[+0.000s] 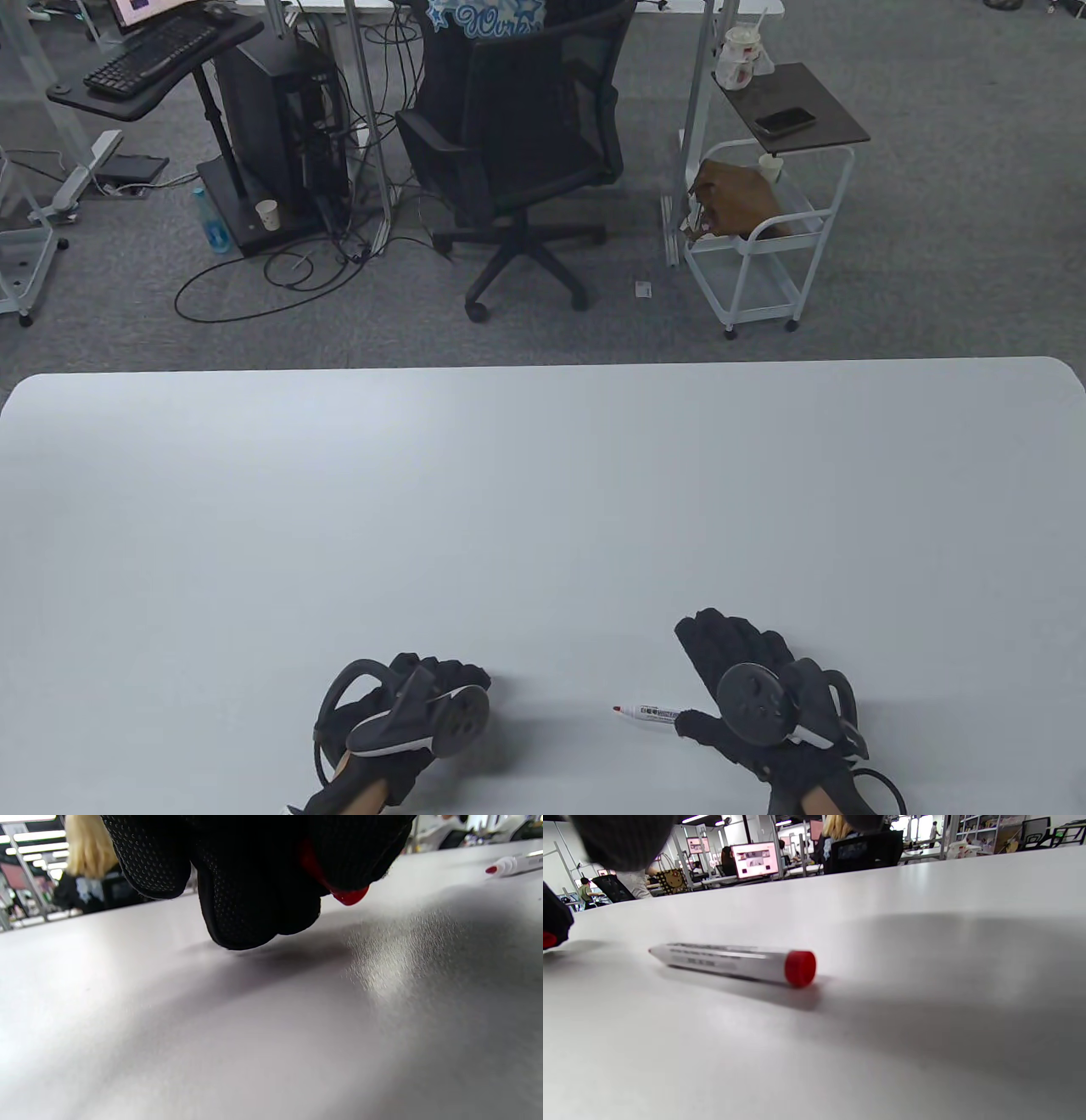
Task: Remove marker cap from marker with left hand
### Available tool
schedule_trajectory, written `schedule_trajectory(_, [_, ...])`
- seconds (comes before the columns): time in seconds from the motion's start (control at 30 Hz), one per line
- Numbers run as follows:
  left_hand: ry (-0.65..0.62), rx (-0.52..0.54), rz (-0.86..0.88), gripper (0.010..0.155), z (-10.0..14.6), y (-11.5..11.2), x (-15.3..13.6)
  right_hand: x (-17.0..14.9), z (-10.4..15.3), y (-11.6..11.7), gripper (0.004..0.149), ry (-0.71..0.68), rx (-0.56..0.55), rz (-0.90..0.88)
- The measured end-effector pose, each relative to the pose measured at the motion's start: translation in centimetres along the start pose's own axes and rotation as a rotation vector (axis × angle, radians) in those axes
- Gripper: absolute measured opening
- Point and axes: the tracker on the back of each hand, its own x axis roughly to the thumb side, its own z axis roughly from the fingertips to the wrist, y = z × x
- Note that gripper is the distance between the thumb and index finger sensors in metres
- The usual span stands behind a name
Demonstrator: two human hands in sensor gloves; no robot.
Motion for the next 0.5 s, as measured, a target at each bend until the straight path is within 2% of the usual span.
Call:
schedule_trajectory(0.27, [0.060,-0.071,-0.081,0.044,-0.24,-0.29,-0.12,0.17,-0.18,0.40,0.088,-0.005,0.026,-0.001])
schedule_trajectory(0.5, [0.061,-0.069,-0.056,0.044,-0.25,-0.31,-0.28,0.28,-0.25,0.50,0.087,-0.005,0.041,-0.003])
